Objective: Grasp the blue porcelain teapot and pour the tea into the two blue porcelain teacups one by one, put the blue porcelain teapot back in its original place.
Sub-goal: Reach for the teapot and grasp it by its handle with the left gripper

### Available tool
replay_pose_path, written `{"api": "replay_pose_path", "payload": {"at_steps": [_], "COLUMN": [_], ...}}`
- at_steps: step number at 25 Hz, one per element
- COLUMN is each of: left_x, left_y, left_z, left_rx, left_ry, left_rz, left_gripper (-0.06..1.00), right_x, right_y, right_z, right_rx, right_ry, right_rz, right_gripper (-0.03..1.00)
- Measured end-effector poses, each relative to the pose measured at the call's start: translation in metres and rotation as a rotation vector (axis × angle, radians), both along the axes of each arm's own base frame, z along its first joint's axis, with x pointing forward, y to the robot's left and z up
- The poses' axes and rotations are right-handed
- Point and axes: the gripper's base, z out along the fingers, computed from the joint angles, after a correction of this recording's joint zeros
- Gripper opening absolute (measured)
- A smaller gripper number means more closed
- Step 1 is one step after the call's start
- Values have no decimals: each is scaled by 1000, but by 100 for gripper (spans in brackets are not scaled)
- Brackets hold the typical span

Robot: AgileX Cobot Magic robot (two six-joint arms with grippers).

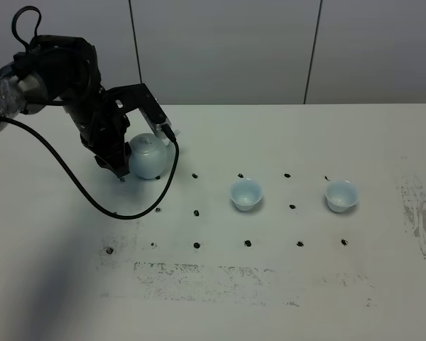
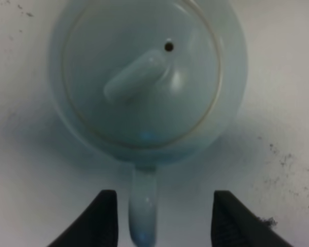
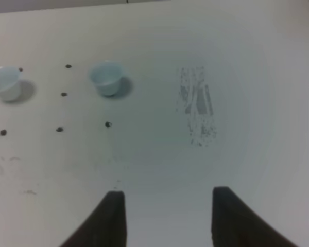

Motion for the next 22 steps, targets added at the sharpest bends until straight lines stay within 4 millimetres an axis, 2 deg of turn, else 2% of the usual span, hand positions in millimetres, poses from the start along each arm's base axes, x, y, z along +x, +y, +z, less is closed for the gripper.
{"api": "replay_pose_path", "payload": {"at_steps": [16,22], "left_x": [3,4], "left_y": [-1,-3], "left_z": [-13,-13], "left_rx": [-5,-8], "left_ry": [11,-3], "left_rz": [50,48], "left_gripper": [44,37], "right_x": [0,0], "right_y": [0,0], "right_z": [0,0], "right_rx": [5,5], "right_ry": [-3,-3], "right_rz": [3,3], "right_gripper": [37,37]}}
